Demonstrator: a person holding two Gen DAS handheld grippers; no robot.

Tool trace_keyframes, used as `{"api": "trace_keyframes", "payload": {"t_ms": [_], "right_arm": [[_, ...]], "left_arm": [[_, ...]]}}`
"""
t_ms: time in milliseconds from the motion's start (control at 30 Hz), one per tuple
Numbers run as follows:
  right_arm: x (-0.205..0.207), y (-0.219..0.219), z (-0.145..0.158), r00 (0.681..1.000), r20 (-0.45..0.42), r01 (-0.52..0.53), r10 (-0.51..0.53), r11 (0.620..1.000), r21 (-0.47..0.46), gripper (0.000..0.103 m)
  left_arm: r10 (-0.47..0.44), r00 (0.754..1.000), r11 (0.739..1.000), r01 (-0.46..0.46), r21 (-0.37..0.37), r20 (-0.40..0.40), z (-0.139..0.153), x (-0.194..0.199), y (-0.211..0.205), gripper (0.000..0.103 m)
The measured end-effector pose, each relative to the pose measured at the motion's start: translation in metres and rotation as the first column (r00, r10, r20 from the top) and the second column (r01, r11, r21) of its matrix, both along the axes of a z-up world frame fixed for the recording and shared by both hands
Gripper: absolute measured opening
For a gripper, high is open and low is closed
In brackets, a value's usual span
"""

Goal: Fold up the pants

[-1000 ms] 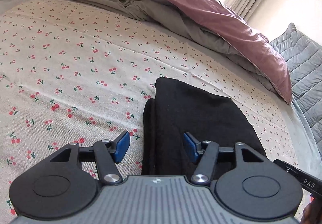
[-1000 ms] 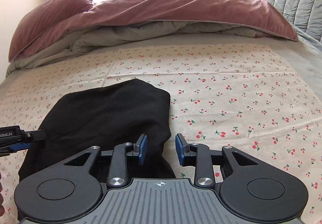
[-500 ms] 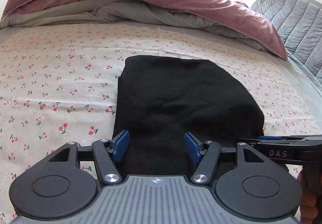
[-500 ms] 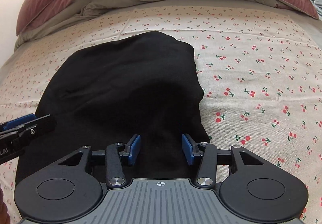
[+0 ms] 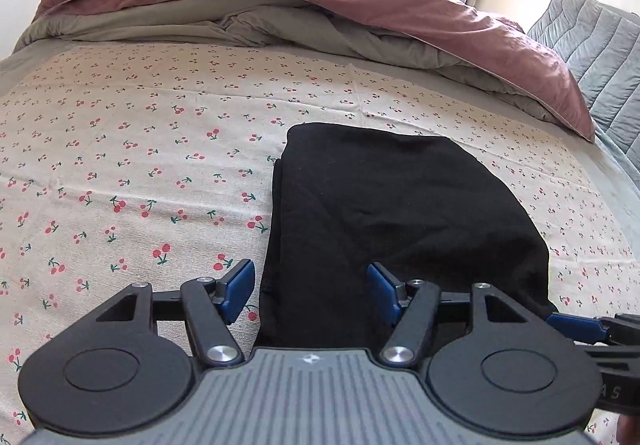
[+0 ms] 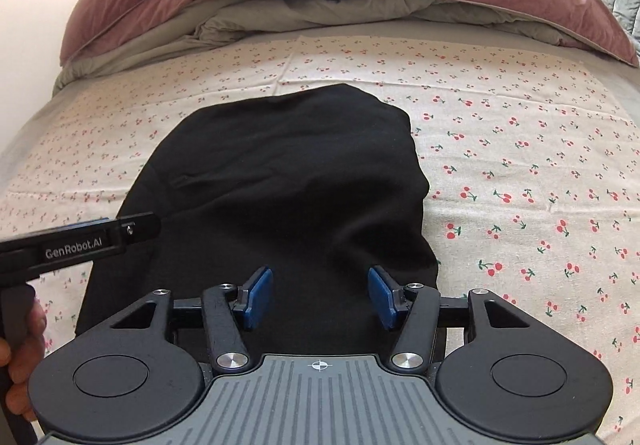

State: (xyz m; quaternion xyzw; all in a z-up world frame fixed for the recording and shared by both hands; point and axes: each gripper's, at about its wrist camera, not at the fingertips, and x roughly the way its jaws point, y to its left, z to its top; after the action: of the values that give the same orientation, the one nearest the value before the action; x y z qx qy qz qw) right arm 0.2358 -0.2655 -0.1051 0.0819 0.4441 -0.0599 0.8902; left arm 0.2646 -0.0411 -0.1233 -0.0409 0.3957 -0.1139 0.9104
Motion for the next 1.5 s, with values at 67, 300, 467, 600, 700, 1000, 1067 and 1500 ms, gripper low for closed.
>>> {"api": "trace_keyframes", "payload": {"t_ms": [67, 300, 467, 600, 700, 1000, 1067, 1500], "right_arm": [[-0.004, 0.003, -0.004, 1.0, -0.014, -0.01, 0.01, 1.0, -0.016, 0.053], [-0.043, 0.013, 0.016, 0.994, 0.081, -0.075, 0.08, 0.995, -0.059, 0.058], [-0.059, 0.016, 0.016, 0.995, 0.058, -0.074, 0.076, 0.996, -0.042, 0.058], [-0.069, 0.014, 0.023, 0.996, 0.077, -0.044, 0.046, 0.999, -0.032, 0.058], [-0.082, 0.015, 0.034, 0.993, 0.117, -0.026, 0.029, 0.999, -0.027, 0.061], [-0.142, 0.048, 0.056, 0.976, 0.216, 0.03, -0.016, 0.998, -0.063, 0.081], [-0.159, 0.054, 0.06, 0.975, 0.222, 0.026, -0.01, 0.997, -0.066, 0.088], [-0.18, 0.025, 0.049, 0.956, 0.282, 0.078, -0.076, 0.997, 0.004, 0.1]], "left_arm": [[0.005, 1.0, 1.0, -0.006, 0.01, 0.013, 0.005, -0.005, 0.0, 0.067], [0.008, 0.997, 0.999, -0.011, 0.042, 0.079, 0.023, -0.031, 0.007, 0.079], [0.003, 0.996, 0.998, -0.01, 0.066, 0.091, 0.025, -0.041, 0.005, 0.083], [0.018, 0.994, 0.997, -0.025, 0.07, 0.106, 0.033, -0.053, 0.004, 0.088], [0.047, 0.994, 0.997, -0.053, 0.057, 0.103, 0.035, -0.067, 0.008, 0.096], [0.099, 0.989, 0.993, -0.104, 0.05, 0.107, 0.034, -0.122, 0.02, 0.103], [0.101, 0.987, 0.994, -0.106, 0.034, 0.122, 0.037, -0.137, 0.025, 0.103], [0.086, 0.986, 0.989, -0.101, 0.107, 0.143, 0.013, -0.145, 0.027, 0.103]]}}
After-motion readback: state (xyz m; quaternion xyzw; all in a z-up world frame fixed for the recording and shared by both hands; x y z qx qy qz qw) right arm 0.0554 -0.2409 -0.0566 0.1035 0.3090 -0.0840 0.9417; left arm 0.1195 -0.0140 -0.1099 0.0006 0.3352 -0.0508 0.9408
